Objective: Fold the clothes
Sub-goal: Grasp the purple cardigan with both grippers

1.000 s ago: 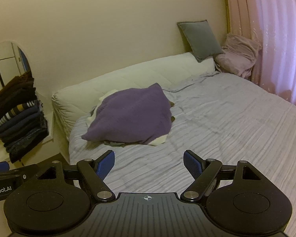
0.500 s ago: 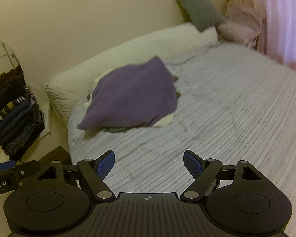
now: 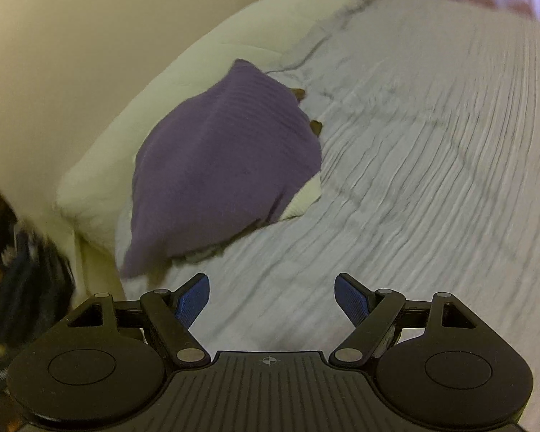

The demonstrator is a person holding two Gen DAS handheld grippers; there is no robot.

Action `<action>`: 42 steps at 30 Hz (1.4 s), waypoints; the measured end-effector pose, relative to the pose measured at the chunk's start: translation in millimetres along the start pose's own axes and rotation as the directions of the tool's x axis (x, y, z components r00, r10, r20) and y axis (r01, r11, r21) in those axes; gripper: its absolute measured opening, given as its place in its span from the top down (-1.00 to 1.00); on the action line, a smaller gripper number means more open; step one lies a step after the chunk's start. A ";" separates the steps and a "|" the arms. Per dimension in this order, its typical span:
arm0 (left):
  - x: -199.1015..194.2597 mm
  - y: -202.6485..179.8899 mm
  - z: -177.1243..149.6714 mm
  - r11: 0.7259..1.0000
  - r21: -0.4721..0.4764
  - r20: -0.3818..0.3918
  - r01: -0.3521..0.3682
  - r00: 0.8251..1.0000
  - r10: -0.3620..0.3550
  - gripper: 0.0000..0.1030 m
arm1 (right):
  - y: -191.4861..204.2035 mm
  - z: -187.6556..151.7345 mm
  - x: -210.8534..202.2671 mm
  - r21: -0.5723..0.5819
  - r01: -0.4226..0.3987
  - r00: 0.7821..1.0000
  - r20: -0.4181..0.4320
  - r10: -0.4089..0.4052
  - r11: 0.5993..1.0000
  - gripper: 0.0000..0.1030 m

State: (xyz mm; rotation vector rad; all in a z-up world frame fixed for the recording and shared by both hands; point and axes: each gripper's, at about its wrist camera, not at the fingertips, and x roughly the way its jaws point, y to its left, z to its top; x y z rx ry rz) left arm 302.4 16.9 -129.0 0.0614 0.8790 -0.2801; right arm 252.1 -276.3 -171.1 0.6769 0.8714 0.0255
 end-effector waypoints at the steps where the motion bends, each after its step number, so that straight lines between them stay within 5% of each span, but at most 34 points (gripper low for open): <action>1: 11.1 3.8 6.4 1.000 0.005 -0.005 0.001 1.000 -0.001 -0.56 | -5.5 4.8 8.8 0.036 -0.012 1.000 0.000 0.012 0.999 -0.55; 11: 103.2 39.1 50.7 0.999 0.033 -0.045 0.015 0.999 -0.013 -0.56 | -59.2 43.2 95.9 0.384 -0.131 0.991 0.058 0.117 0.914 -0.55; 21: 175.2 58.4 74.1 1.000 0.025 -0.088 0.018 0.996 -0.016 -0.56 | -88.4 58.0 190.8 0.620 -0.258 0.965 0.135 0.223 0.741 -0.55; 28: 200.3 69.2 73.8 0.995 -0.013 -0.095 0.094 0.991 -0.095 -0.56 | -97.3 67.1 257.9 0.699 -0.317 0.947 0.192 0.259 0.640 -0.55; 30: 202.7 72.3 74.8 0.992 -0.022 -0.101 0.122 0.987 -0.123 -0.42 | -94.0 67.8 268.1 0.697 -0.321 0.944 0.187 0.270 0.641 -0.54; 31: 203.9 73.8 75.3 0.990 -0.027 -0.104 0.135 0.985 -0.138 -0.29 | -90.3 68.4 266.0 0.676 -0.312 0.948 0.181 0.261 0.667 -0.31; 32: 205.2 75.3 75.8 0.988 -0.032 -0.108 0.149 0.983 -0.152 -0.22 | -86.5 69.1 263.7 0.655 -0.303 0.952 0.176 0.250 0.692 0.22; 34: 205.5 75.0 78.1 0.986 -0.020 -0.108 0.167 0.980 -0.168 0.13 | -80.8 70.7 254.8 0.615 -0.262 0.965 0.144 0.221 0.744 0.62; 39: 189.9 75.1 90.6 0.984 -0.019 -0.078 0.178 0.981 -0.179 0.77 | -60.4 79.0 211.5 0.480 -0.221 0.975 0.134 0.178 0.849 0.79; 42: 164.6 81.7 101.2 0.981 -0.031 -0.028 0.190 0.981 -0.191 0.82 | -40.0 82.3 174.3 0.402 -0.223 0.972 0.164 0.170 0.888 0.81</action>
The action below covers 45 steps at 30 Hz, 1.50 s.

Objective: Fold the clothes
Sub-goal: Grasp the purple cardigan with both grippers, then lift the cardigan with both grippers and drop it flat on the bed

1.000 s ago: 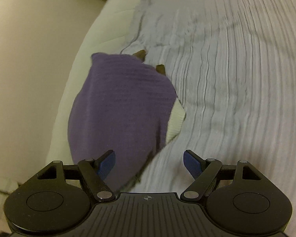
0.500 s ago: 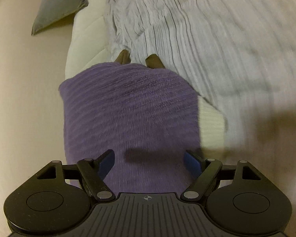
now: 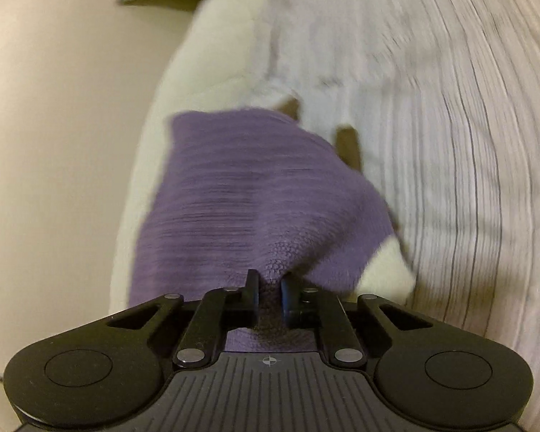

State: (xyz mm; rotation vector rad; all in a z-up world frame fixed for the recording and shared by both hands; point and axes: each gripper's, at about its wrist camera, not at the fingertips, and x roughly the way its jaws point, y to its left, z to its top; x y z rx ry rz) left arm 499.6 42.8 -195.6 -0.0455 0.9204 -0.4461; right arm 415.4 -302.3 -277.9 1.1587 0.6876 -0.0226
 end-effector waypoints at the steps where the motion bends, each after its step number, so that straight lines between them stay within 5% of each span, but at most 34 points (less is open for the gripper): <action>1: -10.7 -0.8 6.3 1.000 0.006 0.024 0.003 1.000 -0.003 0.83 | 11.5 -1.7 -11.6 -0.037 -0.010 1.000 0.015 0.010 0.999 0.82; 5: -55.8 -12.3 26.3 0.998 0.063 0.169 -0.016 0.986 0.005 0.85 | 56.6 -6.0 -54.3 -0.140 -0.093 0.991 0.085 0.106 0.986 0.85; 9: -106.8 -23.8 53.8 0.996 0.087 0.329 -0.001 0.944 -0.027 0.86 | 101.2 -9.2 -95.6 -0.232 -0.184 0.964 0.147 0.222 0.955 0.87; 13: -163.9 -49.9 75.3 0.984 0.177 0.488 0.014 0.867 -0.100 0.86 | 137.4 -12.4 -142.5 -0.306 -0.257 0.919 0.216 0.330 0.916 0.87; 18: -241.1 -97.0 87.5 0.953 0.292 0.634 0.079 0.730 -0.255 0.86 | 167.2 -25.8 -235.8 -0.396 -0.300 0.832 0.336 0.441 0.868 0.87; 25: -313.2 -184.5 63.6 0.847 0.447 0.620 0.287 0.583 -0.525 0.86 | 176.2 -73.7 -408.6 -0.494 -0.240 0.676 0.533 0.509 0.836 0.87; 29: -339.4 -237.8 32.9 0.750 0.506 0.533 0.425 0.529 -0.660 0.86 | 163.8 -109.7 -512.8 -0.501 -0.115 0.591 0.660 0.464 0.858 0.87; 32: -354.7 -275.8 -0.5 0.668 0.513 0.434 0.538 0.509 -0.743 0.86 | 148.1 -143.5 -581.2 -0.459 0.000 0.552 0.741 0.383 0.888 0.87; 34: -350.8 -302.8 -29.1 0.624 0.489 0.340 0.610 0.526 -0.780 0.84 | 136.2 -170.6 -621.4 -0.416 0.089 0.535 0.786 0.309 0.905 0.87; 35: -338.6 -315.1 -41.2 0.627 0.467 0.288 0.624 0.563 -0.775 0.84 | 130.2 -184.1 -641.5 -0.392 0.133 0.524 0.807 0.272 0.910 0.85; 36: -326.3 -327.4 -53.2 0.631 0.444 0.234 0.636 0.597 -0.767 0.83 | 124.6 -195.2 -656.4 -0.351 0.165 0.540 0.814 0.214 0.922 0.83; 38: -313.4 -346.8 -89.0 0.665 0.430 0.137 0.610 0.684 -0.716 0.84 | 105.2 -210.2 -674.4 -0.265 0.236 0.623 0.779 0.063 0.935 0.13; 40: -300.6 -366.2 -124.7 0.698 0.421 0.036 0.580 0.758 -0.652 0.82 | 82.7 -230.1 -688.8 -0.206 0.307 0.685 0.725 -0.066 0.929 -0.28; 45: -294.6 -370.7 -222.6 0.699 0.455 -0.156 0.551 0.822 -0.547 0.82 | 11.6 -299.7 -695.3 -0.051 0.471 0.695 0.636 -0.335 0.880 -0.28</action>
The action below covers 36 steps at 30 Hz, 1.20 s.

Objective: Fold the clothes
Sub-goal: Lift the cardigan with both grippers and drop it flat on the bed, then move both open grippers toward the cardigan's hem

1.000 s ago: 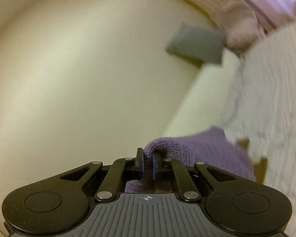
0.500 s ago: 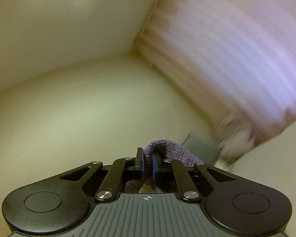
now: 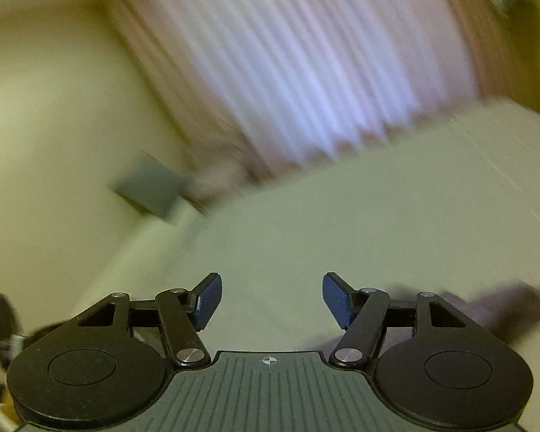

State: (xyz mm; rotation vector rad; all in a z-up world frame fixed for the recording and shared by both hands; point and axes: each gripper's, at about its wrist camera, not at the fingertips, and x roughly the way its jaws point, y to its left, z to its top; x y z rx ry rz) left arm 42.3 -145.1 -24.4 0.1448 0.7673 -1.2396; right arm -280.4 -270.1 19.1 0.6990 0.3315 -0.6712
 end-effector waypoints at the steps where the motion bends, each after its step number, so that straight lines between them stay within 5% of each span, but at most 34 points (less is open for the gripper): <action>1: 1.0 -2.5 -18.2 1.000 0.003 -0.041 -0.003 0.999 0.003 0.82 | -12.5 -16.6 0.4 0.013 0.055 0.998 -0.040 -0.054 0.998 -0.28; 5: 11.2 -9.5 -87.4 1.000 0.019 -0.210 -0.012 0.977 0.016 0.77 | -45.3 -65.5 -16.6 0.019 0.162 0.978 -0.134 -0.158 0.987 -0.28; 10: 18.2 -24.6 -141.7 0.994 0.112 -0.361 -0.017 0.931 0.057 0.76 | -86.2 -126.4 -38.0 0.012 0.293 0.927 -0.249 -0.281 0.956 -0.28; 12: 16.4 -31.1 -144.8 0.991 0.137 -0.376 -0.003 0.925 0.055 0.71 | -102.5 -150.7 -46.5 0.004 0.344 0.898 -0.294 -0.327 0.939 -0.28; 16: 8.4 -43.1 -138.1 0.979 0.202 -0.356 0.015 0.932 0.059 0.55 | -83.4 -143.9 -27.2 -0.017 0.332 0.904 -0.280 -0.323 0.943 -0.28; 21: 10.5 -42.2 -134.3 0.969 0.244 -0.378 0.033 0.923 0.063 0.40 | -67.5 -150.3 -7.7 -0.050 0.392 0.872 -0.298 -0.388 0.919 -0.28; 28: 15.6 -25.5 -153.0 0.958 0.281 -0.461 0.056 0.884 0.083 0.39 | -55.4 -179.8 -4.7 -0.023 0.463 0.822 -0.363 -0.439 0.886 -0.28; 33: 15.9 -13.6 -160.9 0.955 0.293 -0.478 0.045 0.872 0.106 0.39 | -47.0 -201.4 -7.7 -0.011 0.503 0.789 -0.402 -0.464 0.864 -0.28; 36: 9.8 -10.5 -159.7 0.954 0.299 -0.467 0.040 0.878 0.109 0.37 | -40.6 -204.8 -8.2 -0.010 0.498 0.791 -0.404 -0.459 0.867 -0.28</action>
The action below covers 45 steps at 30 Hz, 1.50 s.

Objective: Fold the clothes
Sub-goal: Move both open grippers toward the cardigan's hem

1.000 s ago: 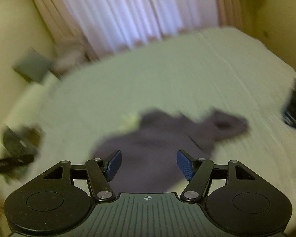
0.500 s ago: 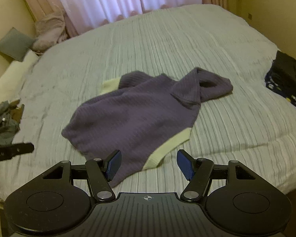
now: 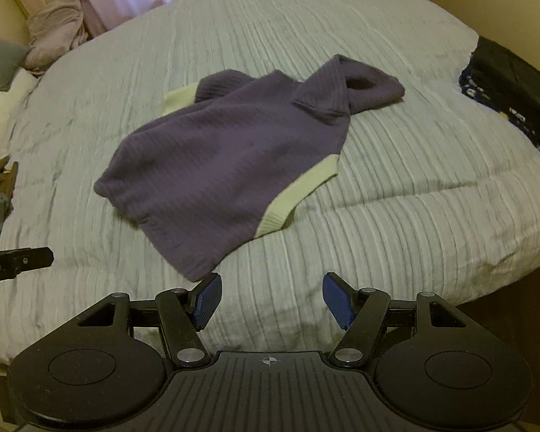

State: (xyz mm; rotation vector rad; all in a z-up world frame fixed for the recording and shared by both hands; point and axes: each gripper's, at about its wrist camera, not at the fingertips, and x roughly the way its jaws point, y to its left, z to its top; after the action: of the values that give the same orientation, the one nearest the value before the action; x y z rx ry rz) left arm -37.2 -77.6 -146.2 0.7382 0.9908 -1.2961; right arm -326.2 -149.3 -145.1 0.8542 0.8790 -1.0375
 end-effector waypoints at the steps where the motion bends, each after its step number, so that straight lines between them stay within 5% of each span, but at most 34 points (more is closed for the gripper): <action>1: -2.0 0.7 -0.2 1.000 0.000 0.006 -0.004 1.000 0.004 0.37 | 1.6 -0.2 -1.3 -0.001 -0.004 1.000 0.006 0.004 1.000 -0.28; 12: -15.2 -11.4 0.6 0.994 -0.089 0.056 -0.060 0.996 0.065 0.34 | 6.6 16.0 -0.5 -0.125 -0.043 0.998 0.044 0.049 0.991 -0.28; 24: -7.1 -110.1 -8.8 0.974 -0.202 0.071 -0.101 0.990 0.118 0.30 | -97.5 40.1 -14.5 -0.194 -0.069 0.995 0.050 0.081 0.979 -0.28; 30: -3.6 -130.8 -32.1 0.954 -0.265 0.040 -0.139 0.987 0.155 0.30 | -153.5 49.7 -15.7 -0.242 -0.078 0.995 0.042 0.090 0.967 -0.28; 37: 0.3 -155.0 -59.2 0.924 -0.336 0.000 -0.184 0.981 0.196 0.30 | -173.8 53.6 -1.0 -0.287 -0.130 0.991 -0.020 0.130 0.949 -0.28; 45: 14.8 -159.1 -55.7 0.947 -0.255 0.015 -0.196 0.978 0.207 0.30 | -171.4 50.3 23.1 -0.289 -0.167 0.986 -0.056 0.157 0.943 -0.28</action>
State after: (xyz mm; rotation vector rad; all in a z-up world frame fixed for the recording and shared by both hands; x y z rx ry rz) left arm -203.7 -59.0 -169.3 0.5964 0.9968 -0.9826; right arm -473.0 -249.6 -174.3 0.6804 0.9457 -0.7288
